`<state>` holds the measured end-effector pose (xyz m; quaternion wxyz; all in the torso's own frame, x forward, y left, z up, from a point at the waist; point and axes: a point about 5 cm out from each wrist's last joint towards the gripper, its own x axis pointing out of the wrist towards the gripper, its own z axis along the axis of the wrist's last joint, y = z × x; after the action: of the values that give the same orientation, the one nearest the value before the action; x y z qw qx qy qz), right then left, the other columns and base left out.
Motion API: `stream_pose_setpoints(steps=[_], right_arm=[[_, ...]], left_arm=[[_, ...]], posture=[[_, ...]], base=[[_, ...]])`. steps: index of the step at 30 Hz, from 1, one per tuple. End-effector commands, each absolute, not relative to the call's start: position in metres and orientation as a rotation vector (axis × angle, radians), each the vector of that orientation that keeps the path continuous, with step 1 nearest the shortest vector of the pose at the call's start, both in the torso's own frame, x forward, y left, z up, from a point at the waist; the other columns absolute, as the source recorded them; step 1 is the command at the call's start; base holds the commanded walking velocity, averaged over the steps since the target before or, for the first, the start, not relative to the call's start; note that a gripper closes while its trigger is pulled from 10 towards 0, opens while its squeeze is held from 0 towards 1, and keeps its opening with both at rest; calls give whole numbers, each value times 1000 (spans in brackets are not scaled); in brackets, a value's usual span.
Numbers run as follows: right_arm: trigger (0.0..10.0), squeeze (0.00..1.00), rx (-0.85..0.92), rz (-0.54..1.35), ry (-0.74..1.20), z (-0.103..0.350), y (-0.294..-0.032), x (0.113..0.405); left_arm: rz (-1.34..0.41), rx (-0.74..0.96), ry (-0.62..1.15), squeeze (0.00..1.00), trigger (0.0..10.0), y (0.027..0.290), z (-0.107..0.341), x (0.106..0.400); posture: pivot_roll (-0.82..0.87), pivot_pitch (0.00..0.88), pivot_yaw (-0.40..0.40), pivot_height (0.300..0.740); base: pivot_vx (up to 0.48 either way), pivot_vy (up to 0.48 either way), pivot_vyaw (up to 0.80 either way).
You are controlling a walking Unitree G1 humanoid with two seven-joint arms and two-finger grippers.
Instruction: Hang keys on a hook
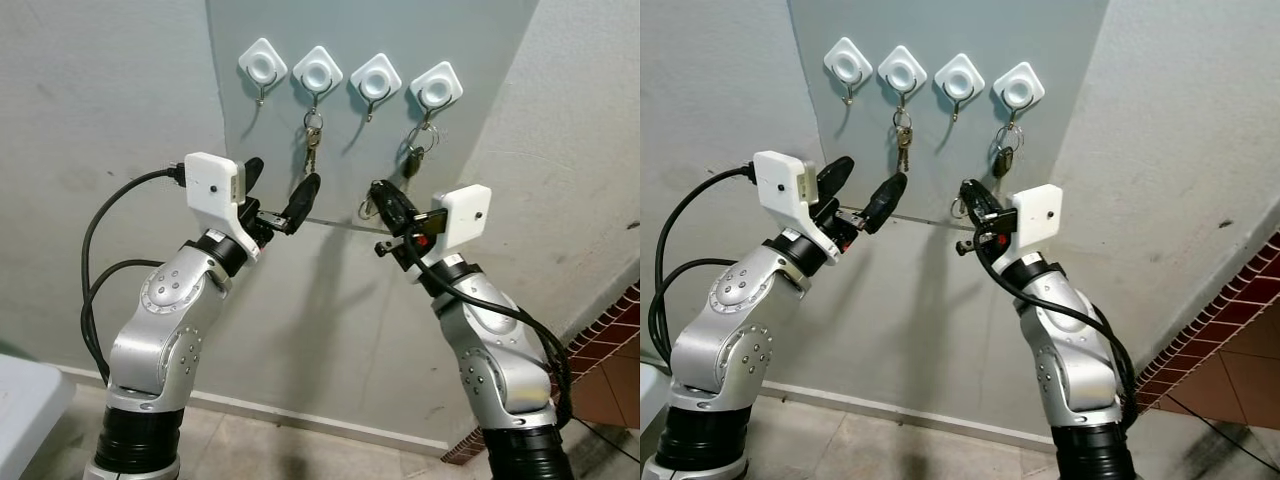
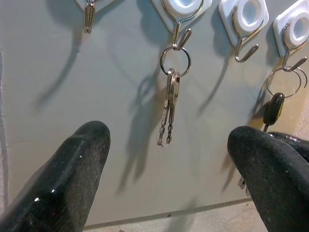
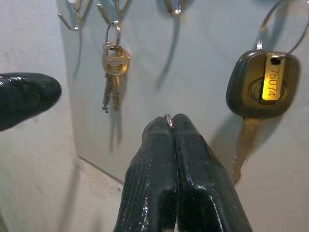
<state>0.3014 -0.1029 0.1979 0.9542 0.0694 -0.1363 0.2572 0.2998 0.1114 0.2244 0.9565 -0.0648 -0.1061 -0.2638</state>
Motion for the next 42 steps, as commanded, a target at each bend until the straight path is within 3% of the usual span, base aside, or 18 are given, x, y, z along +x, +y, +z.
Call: stream_pose_setpoints(steps=[1, 22, 42], right_arm=[[10000, 0, 146, 547, -341, 216, -99, 301], [10000, 0, 171, 543, -533, 264, -104, 306], [10000, 0, 67, 653, -514, 264, -111, 316]], left_arm=[[-570, -115, -251, 0, 10000, 107, 238, 298], [-640, -132, -248, 0, 10000, 93, 240, 289], [-637, -142, -245, 0, 10000, 93, 241, 286]], posture=[[2, 8, -36, 732], [0, 7, -36, 732], [7, 15, -38, 732]], base=[[0, 0, 0], [0, 0, 0], [0, 0, 0]])
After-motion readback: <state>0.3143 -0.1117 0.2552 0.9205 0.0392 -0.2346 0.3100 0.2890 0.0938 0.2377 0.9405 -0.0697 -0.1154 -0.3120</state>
